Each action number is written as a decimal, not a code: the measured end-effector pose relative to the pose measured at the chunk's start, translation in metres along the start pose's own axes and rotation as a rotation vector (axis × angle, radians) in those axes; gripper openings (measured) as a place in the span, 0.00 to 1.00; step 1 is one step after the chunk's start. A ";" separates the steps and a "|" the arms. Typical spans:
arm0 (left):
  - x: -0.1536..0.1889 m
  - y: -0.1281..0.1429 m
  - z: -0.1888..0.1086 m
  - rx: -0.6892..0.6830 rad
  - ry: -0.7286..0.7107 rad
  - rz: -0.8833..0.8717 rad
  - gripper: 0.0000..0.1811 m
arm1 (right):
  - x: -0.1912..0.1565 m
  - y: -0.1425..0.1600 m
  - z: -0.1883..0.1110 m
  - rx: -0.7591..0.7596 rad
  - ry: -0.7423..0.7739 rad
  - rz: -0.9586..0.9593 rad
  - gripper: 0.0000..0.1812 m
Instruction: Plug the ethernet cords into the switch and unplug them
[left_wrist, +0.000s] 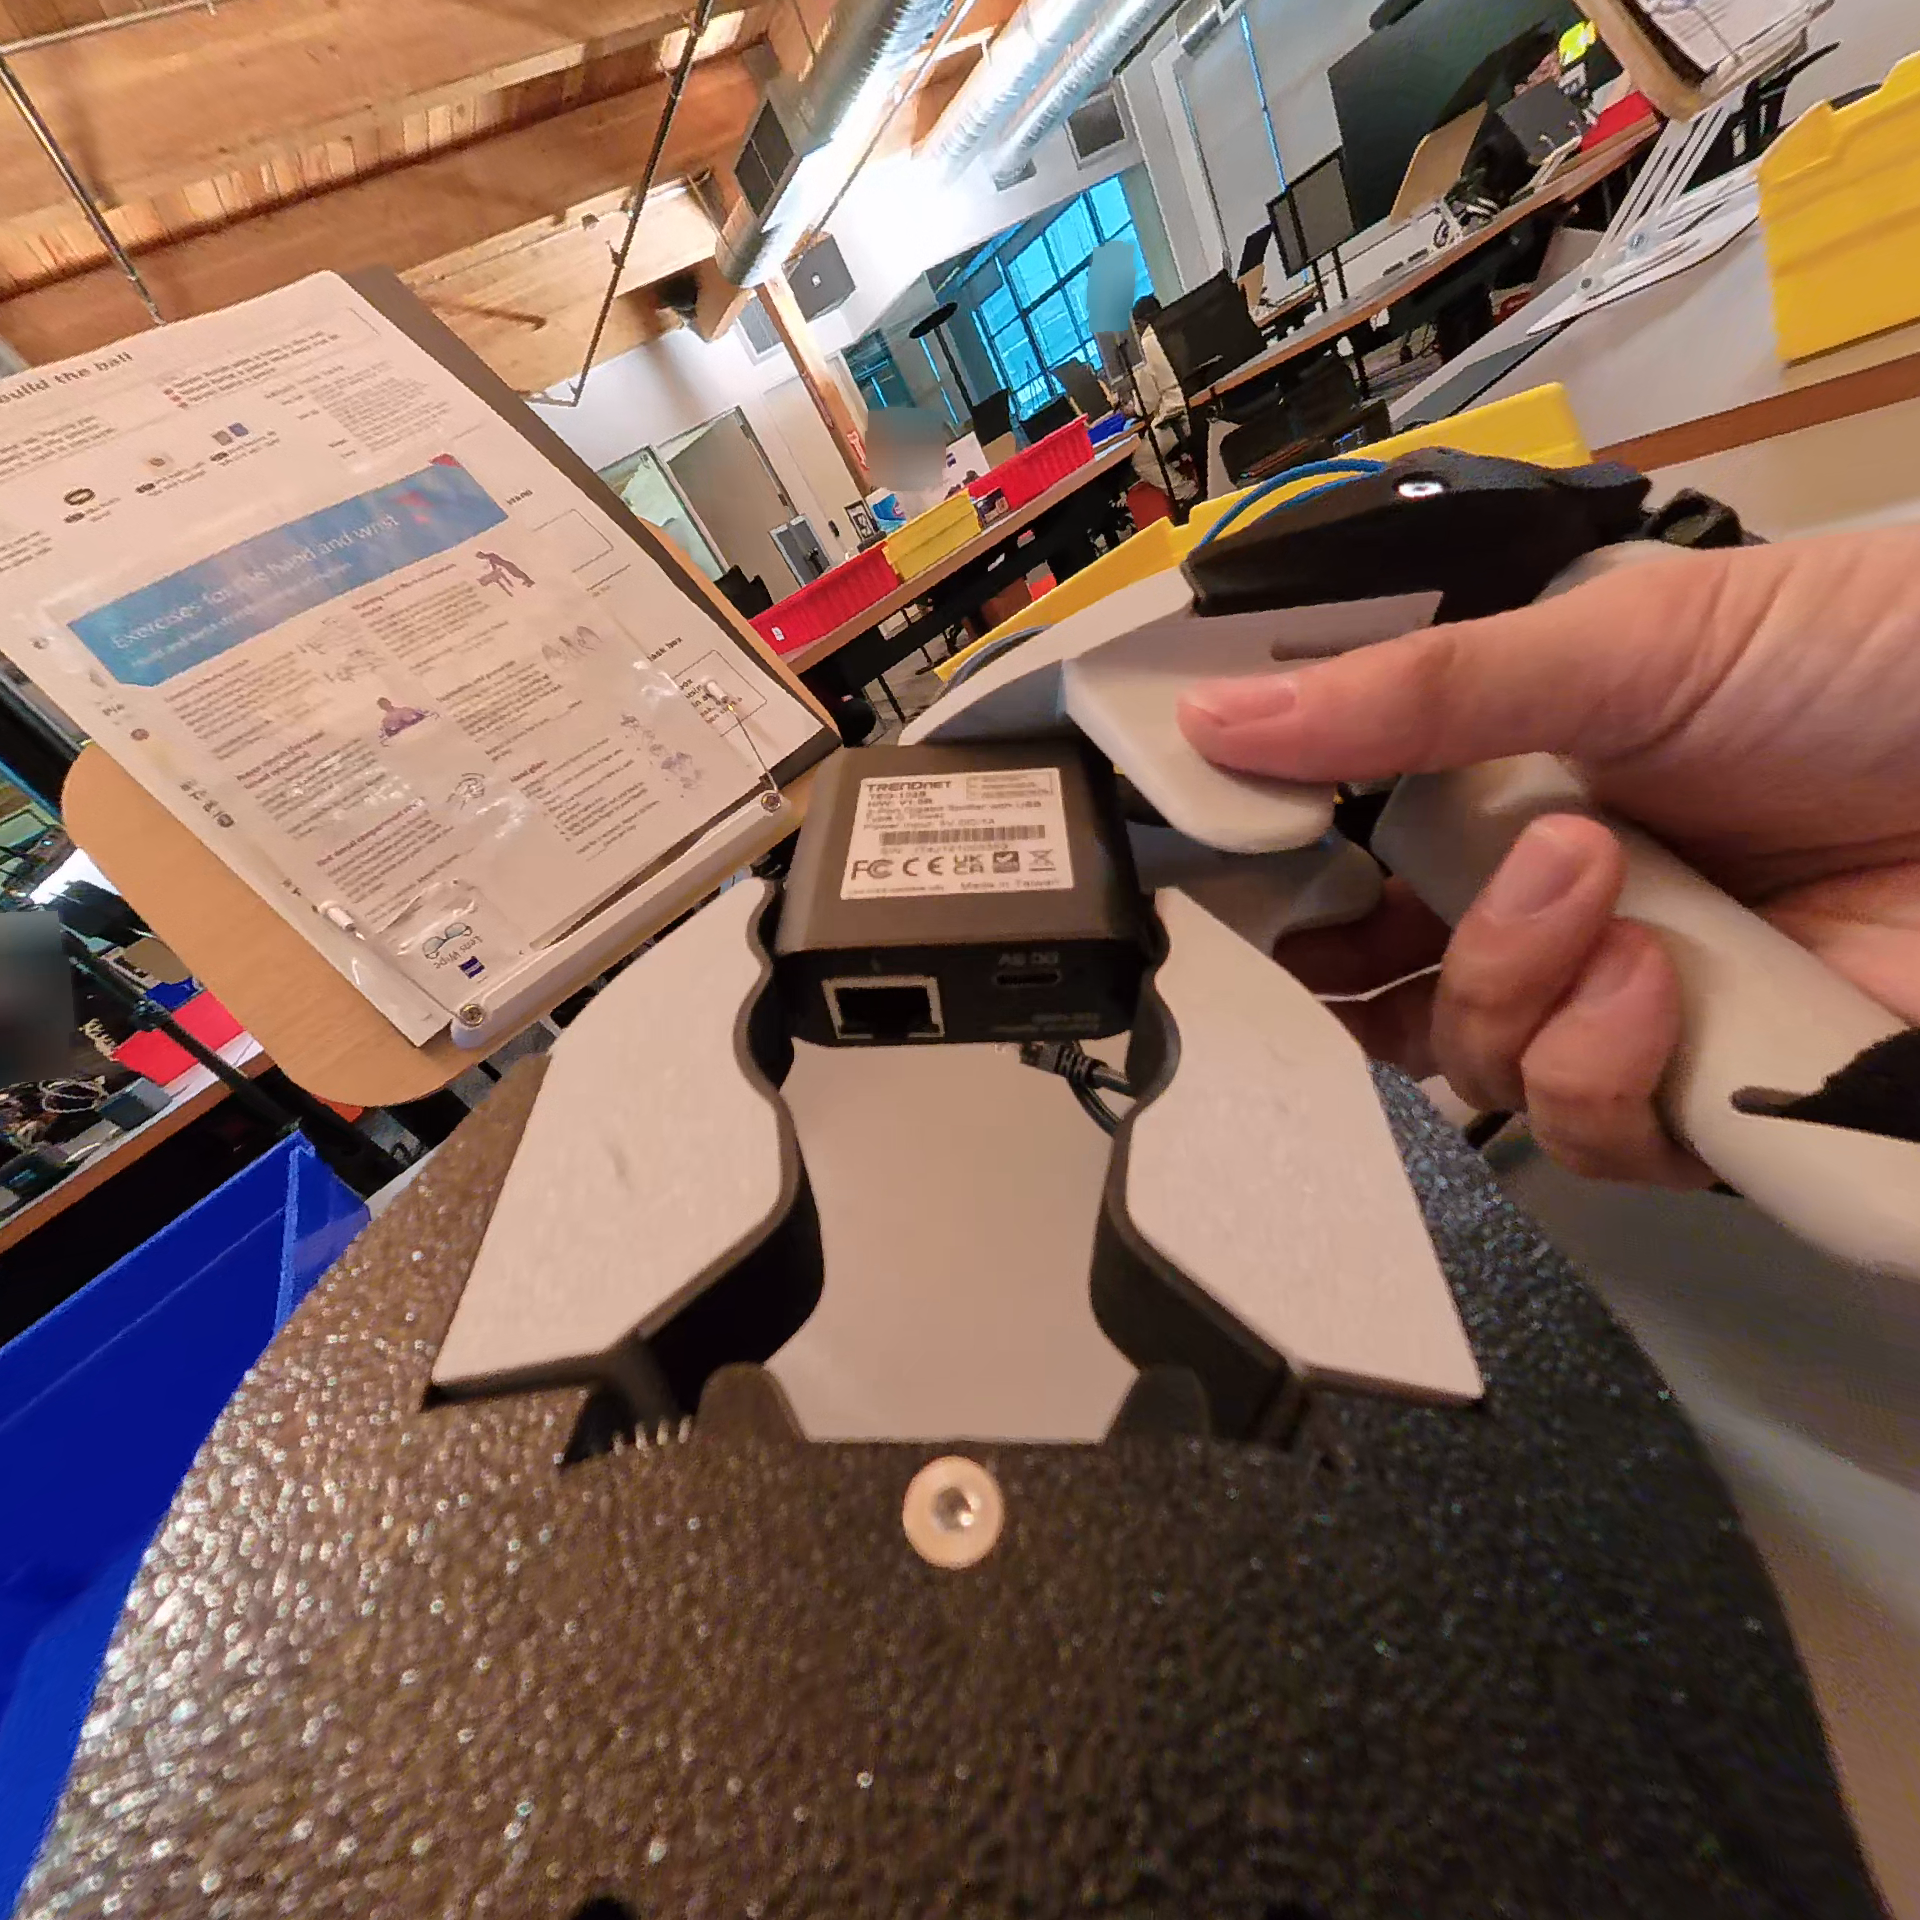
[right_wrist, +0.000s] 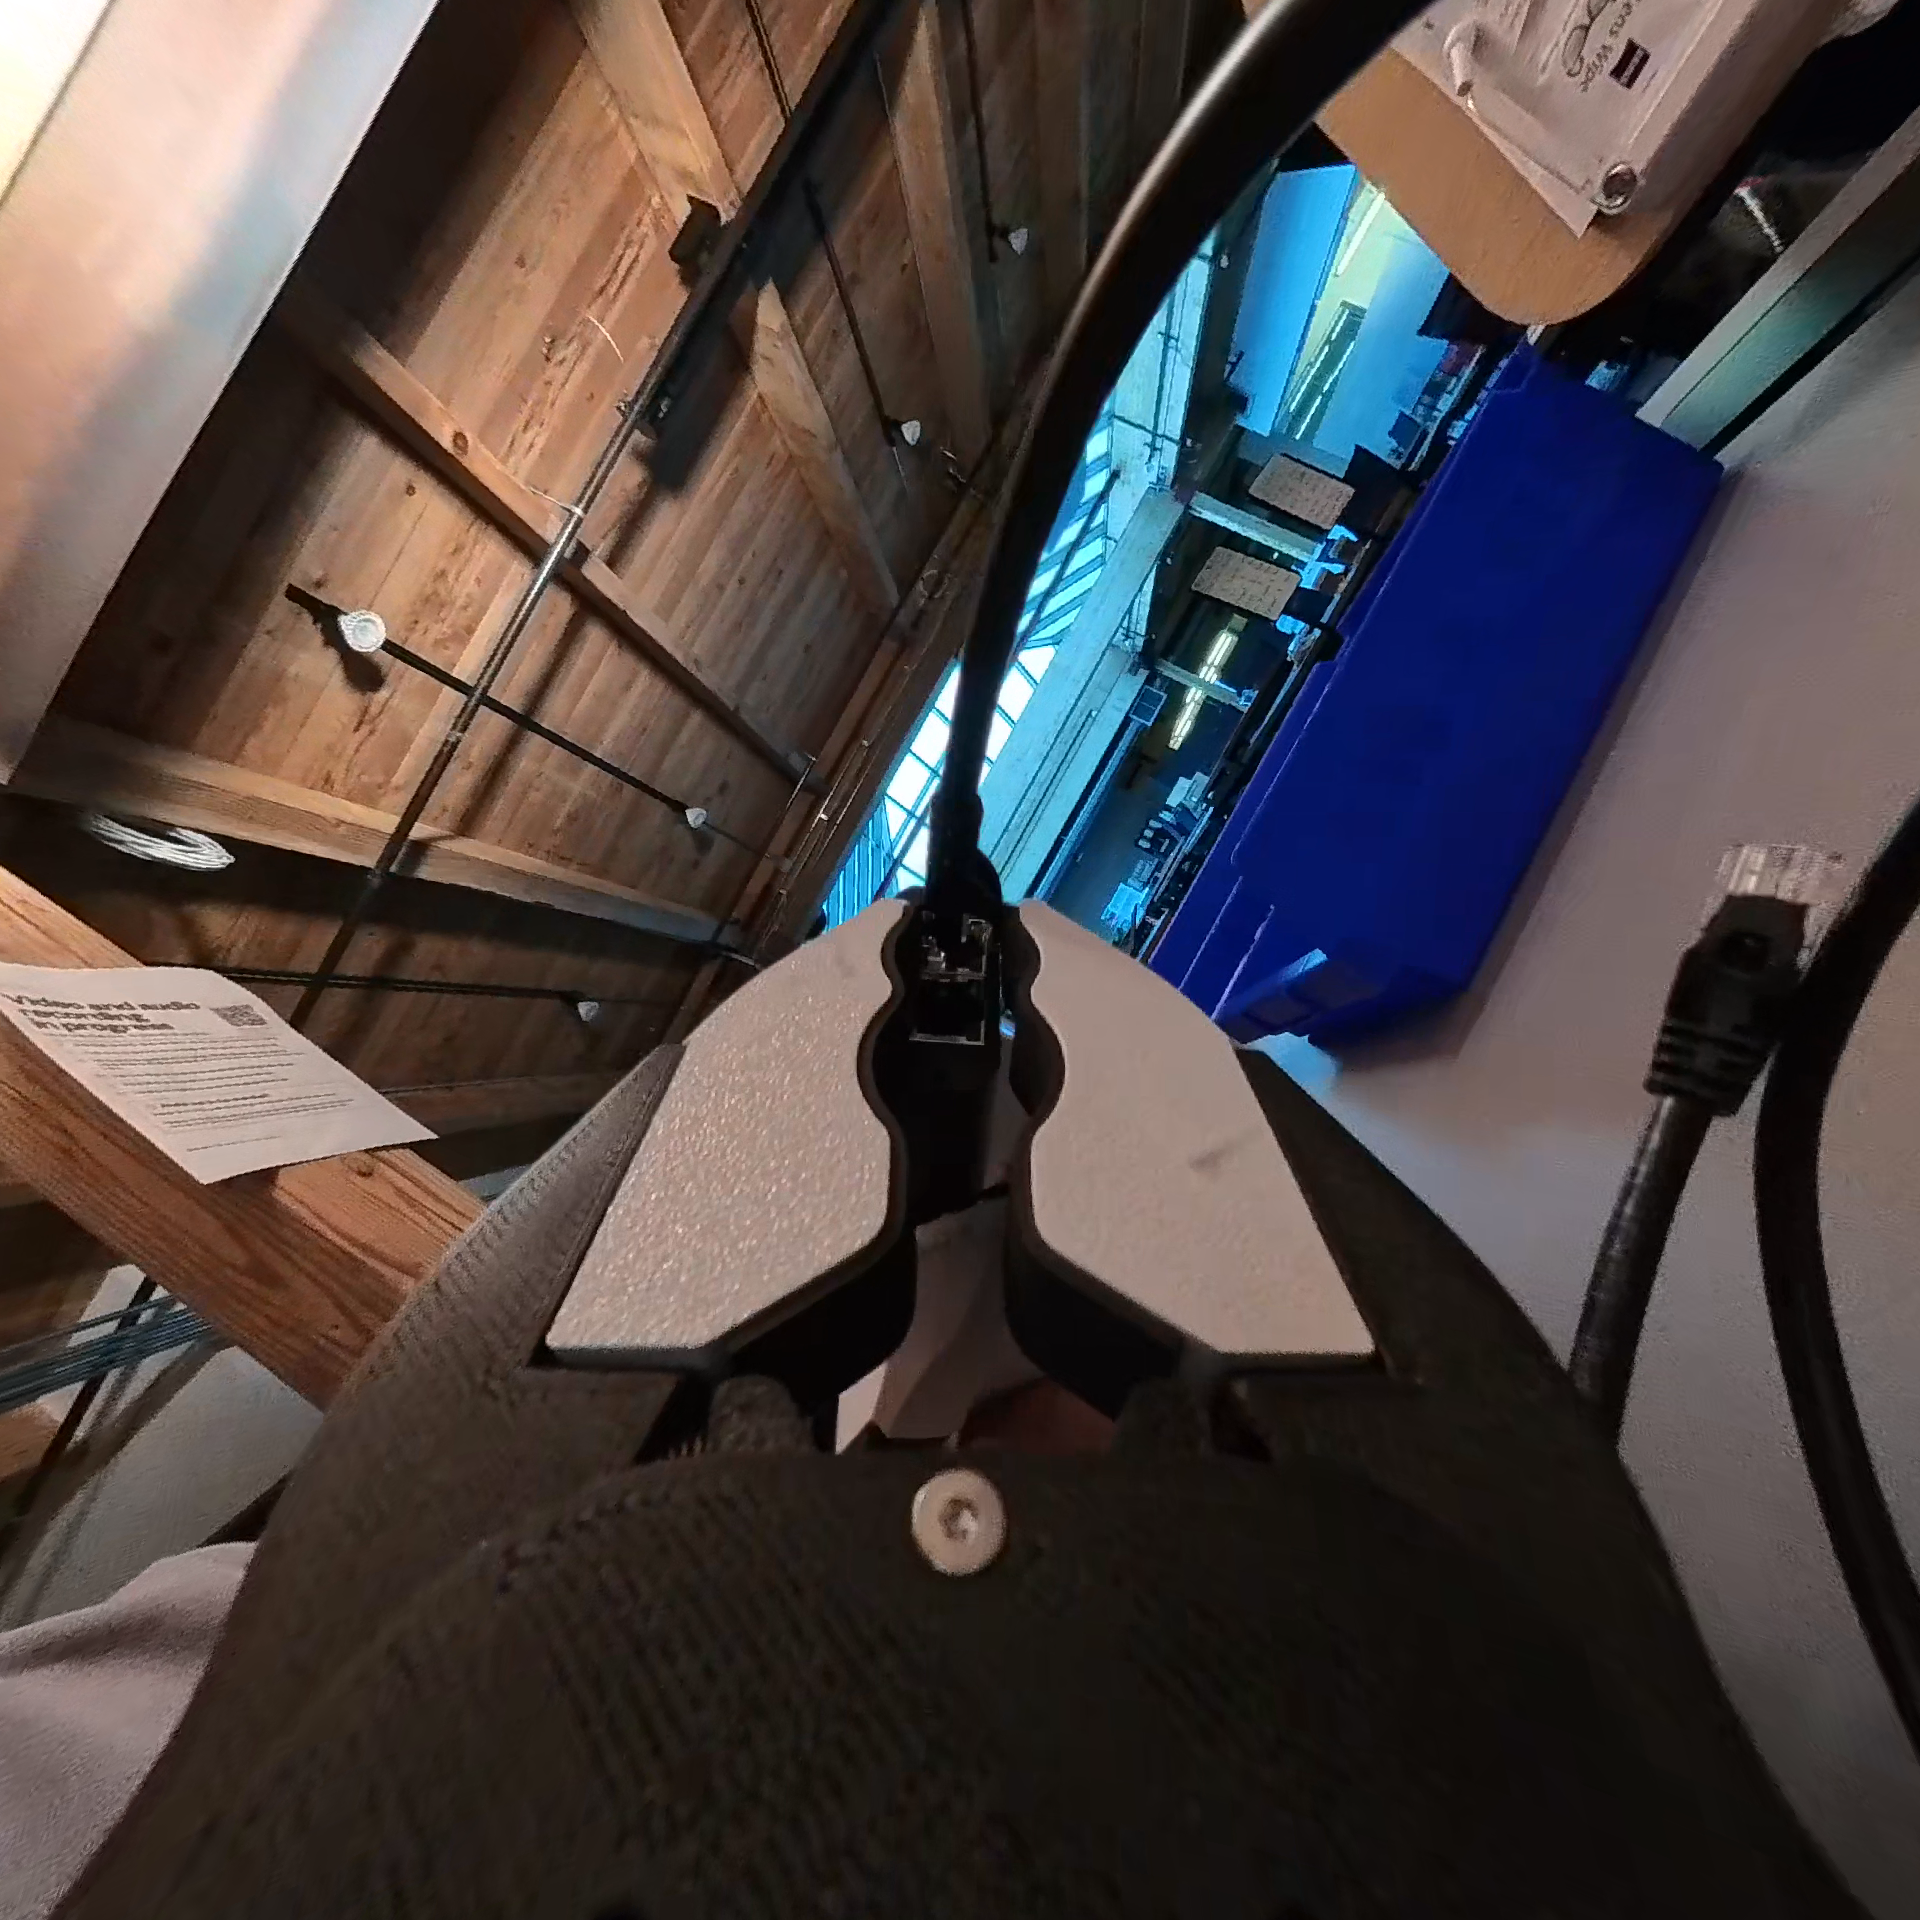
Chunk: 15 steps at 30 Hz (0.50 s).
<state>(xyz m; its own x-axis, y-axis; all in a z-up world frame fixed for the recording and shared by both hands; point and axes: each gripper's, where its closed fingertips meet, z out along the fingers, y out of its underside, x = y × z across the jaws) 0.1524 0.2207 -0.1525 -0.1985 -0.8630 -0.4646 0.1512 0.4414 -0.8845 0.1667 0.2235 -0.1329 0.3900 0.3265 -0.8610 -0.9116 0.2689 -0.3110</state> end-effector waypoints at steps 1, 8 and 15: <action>0.000 0.000 0.000 0.001 -0.003 0.002 0.35 | 0.000 0.000 0.000 -0.003 0.004 0.001 0.08; 0.001 0.006 0.002 -0.018 -0.014 0.003 0.35 | 0.001 0.001 -0.001 -0.059 0.023 -0.126 0.07; 0.002 0.009 0.004 -0.032 -0.062 0.010 0.35 | 0.000 0.001 -0.001 -0.101 -0.012 -0.222 0.08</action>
<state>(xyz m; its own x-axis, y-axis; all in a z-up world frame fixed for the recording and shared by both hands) 0.1568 0.2218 -0.1615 -0.1366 -0.8718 -0.4704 0.1215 0.4566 -0.8814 0.1656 0.2226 -0.1340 0.5829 0.2802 -0.7627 -0.8117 0.2436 -0.5309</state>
